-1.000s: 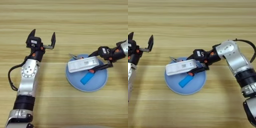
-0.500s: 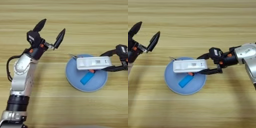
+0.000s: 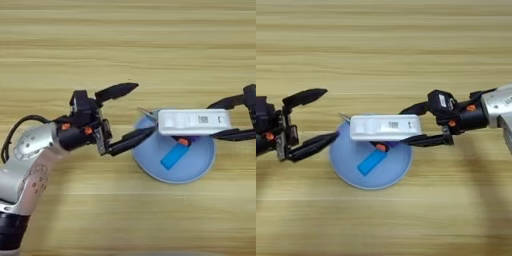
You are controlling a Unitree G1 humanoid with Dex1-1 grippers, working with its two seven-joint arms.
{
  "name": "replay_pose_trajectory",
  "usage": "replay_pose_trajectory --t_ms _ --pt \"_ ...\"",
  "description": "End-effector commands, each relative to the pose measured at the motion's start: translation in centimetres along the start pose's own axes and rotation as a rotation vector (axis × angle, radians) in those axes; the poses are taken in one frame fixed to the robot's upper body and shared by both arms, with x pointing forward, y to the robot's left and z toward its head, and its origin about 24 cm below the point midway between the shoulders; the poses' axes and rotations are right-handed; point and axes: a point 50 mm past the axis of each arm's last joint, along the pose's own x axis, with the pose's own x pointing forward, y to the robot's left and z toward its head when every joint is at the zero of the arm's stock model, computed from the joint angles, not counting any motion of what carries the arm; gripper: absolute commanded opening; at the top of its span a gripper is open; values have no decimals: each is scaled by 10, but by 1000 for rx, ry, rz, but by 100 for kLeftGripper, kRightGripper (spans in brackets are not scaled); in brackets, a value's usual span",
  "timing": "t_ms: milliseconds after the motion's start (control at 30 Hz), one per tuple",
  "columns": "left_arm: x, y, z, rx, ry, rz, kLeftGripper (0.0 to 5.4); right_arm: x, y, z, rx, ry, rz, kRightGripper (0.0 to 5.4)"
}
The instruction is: Move the objects on the table
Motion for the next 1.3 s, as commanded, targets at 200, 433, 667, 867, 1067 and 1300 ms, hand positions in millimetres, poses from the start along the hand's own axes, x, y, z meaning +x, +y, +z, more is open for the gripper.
replay_pose_trajectory --t_ms 200,433,667,867,1067,1300 --pt "5 -7 -8 30 162 -166 540 2 3 15 -22 -19 37 291" --pt "9 -3 -7 50 164 -159 540 7 10 20 -23 -19 80 291" --pt "12 -3 -7 63 163 -162 540 11 17 18 -6 -10 113 291" --pt "13 -4 -7 62 166 -168 540 13 18 19 -6 -24 115 291" --pt "13 -5 -10 63 175 -173 540 14 17 21 -10 -37 110 291" --pt "13 -6 -12 65 183 -177 540 15 15 24 -17 -51 105 291"
